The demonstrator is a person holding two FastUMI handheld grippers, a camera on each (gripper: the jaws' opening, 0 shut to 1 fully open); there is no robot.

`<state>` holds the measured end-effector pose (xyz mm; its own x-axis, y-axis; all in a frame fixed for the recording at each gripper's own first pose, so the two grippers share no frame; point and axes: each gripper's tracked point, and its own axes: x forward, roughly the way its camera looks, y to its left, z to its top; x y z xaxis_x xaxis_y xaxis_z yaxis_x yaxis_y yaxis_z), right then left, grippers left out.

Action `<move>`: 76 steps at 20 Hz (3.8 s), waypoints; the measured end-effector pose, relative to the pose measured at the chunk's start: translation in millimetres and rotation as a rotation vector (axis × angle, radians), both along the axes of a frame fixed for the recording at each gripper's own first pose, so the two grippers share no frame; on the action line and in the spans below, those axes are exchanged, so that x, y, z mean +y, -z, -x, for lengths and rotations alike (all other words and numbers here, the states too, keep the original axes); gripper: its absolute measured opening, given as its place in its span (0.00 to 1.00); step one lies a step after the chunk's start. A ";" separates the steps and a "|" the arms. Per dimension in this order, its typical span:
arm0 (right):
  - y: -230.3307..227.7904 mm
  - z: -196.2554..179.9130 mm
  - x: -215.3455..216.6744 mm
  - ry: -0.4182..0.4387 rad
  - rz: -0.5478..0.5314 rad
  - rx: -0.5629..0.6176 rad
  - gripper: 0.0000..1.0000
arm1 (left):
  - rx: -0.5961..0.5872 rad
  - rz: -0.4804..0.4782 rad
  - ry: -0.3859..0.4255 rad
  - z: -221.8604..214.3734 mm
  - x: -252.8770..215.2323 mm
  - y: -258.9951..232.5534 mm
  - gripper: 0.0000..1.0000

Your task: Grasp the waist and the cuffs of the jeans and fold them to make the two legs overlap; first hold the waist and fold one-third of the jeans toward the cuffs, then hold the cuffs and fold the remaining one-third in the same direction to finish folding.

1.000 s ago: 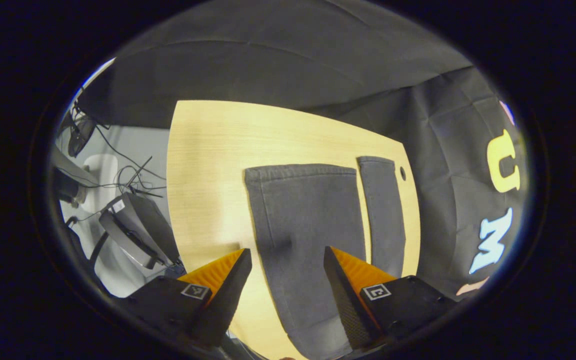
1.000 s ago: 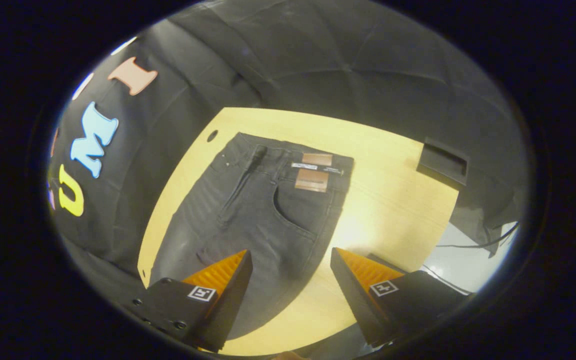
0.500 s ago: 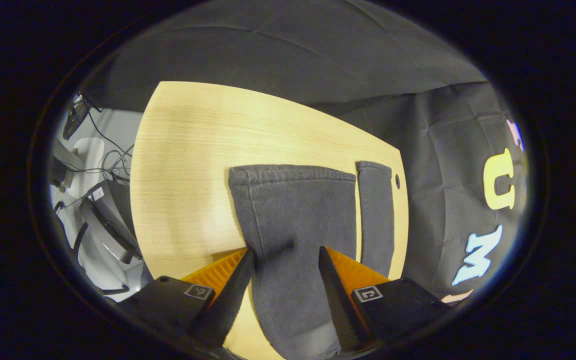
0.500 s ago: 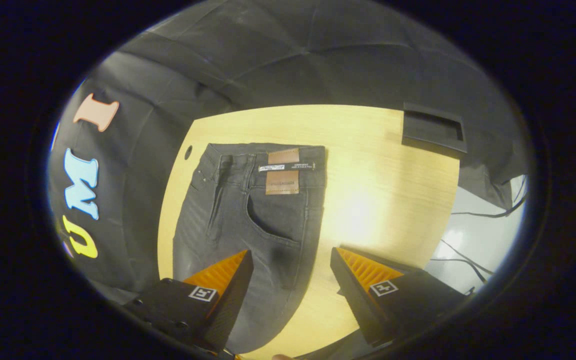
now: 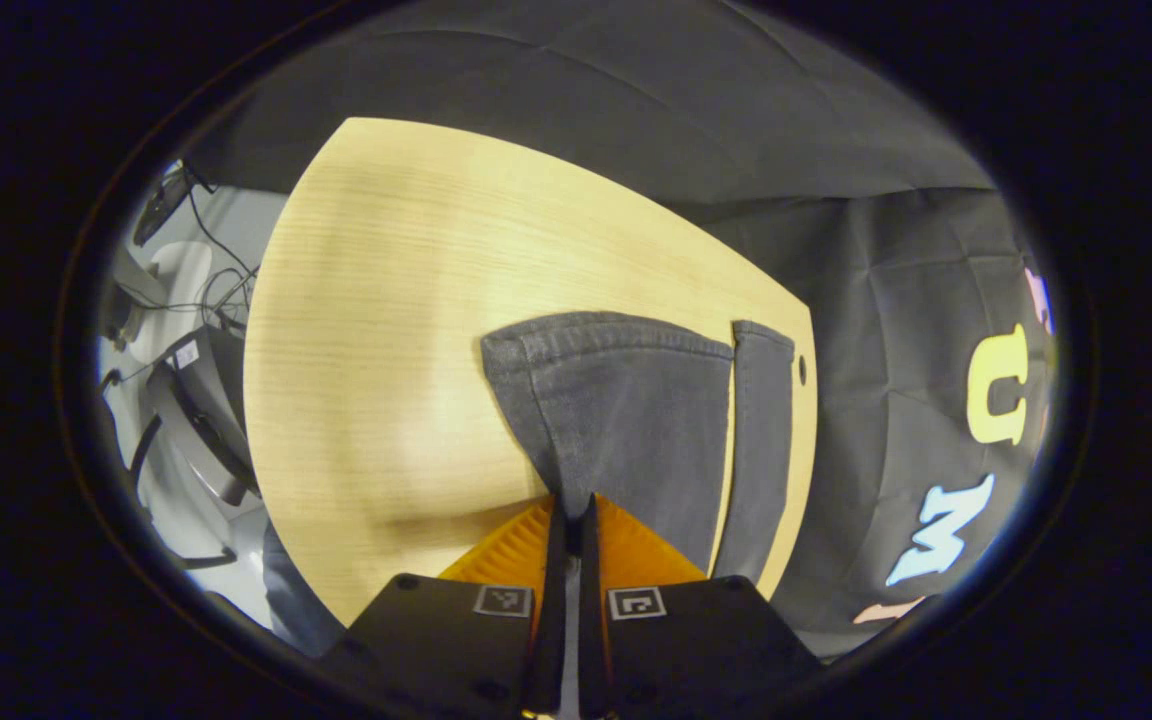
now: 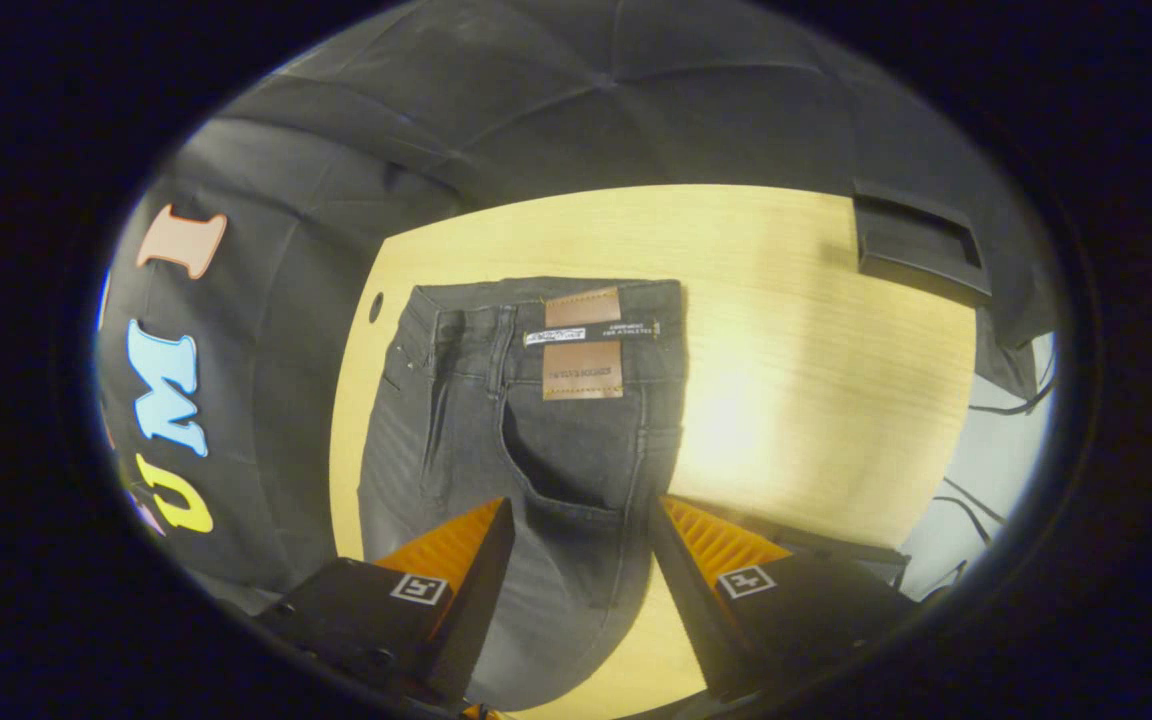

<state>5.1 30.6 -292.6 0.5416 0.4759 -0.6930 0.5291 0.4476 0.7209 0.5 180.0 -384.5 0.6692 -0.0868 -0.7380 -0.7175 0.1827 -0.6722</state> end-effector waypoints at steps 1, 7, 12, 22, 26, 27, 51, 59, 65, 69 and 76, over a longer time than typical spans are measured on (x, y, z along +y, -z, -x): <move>5.0 -0.1 -1.3 -0.008 0.013 0.007 0.87 | -0.008 0.002 0.006 0.2 -0.5 2.4 0.14; 15.5 2.9 -5.0 0.011 -0.041 0.029 0.20 | -0.042 0.032 0.009 0.9 -0.8 1.5 0.14; 8.4 0.8 -4.6 -0.042 -0.070 0.000 0.05 | -0.059 0.062 -0.001 1.5 -0.5 -6.1 0.14; -85.6 -12.9 -38.8 -0.213 -0.307 -0.125 0.02 | -0.014 0.235 -0.021 5.1 -11.7 -69.3 0.08; -151.8 -34.7 -29.2 -0.333 -0.371 -0.176 0.02 | -0.027 0.221 0.021 -17.3 -27.2 -131.7 0.11; -169.8 -43.0 -26.6 -0.359 -0.386 -0.193 0.02 | -0.031 0.226 0.033 -30.3 -34.4 -149.5 0.11; -130.4 -293.1 89.4 -0.238 -0.383 -0.053 0.03 | 0.025 0.123 0.186 -333.4 -80.4 -84.2 0.11; -111.1 -285.6 87.3 -0.267 -0.162 -0.201 0.45 | -0.031 -0.086 0.324 -331.5 -88.4 -85.6 0.17; -113.5 -261.6 20.5 -0.148 0.042 -0.274 0.89 | -0.105 -0.408 0.407 -298.7 -79.6 -118.5 0.99; -83.8 -234.1 -21.3 -0.049 0.190 -0.240 0.90 | -0.221 -0.627 0.434 -274.7 -93.1 -180.5 0.99; -40.1 -232.0 -7.9 0.024 0.085 -0.141 0.90 | -0.368 -0.930 0.495 -231.9 -143.3 -250.7 1.00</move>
<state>237.1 22.7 -252.5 0.6468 0.4046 -0.6465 0.4367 0.4984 0.7489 232.4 36.6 -133.8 0.9050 0.0787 -0.4180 -0.2117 0.9358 -0.2821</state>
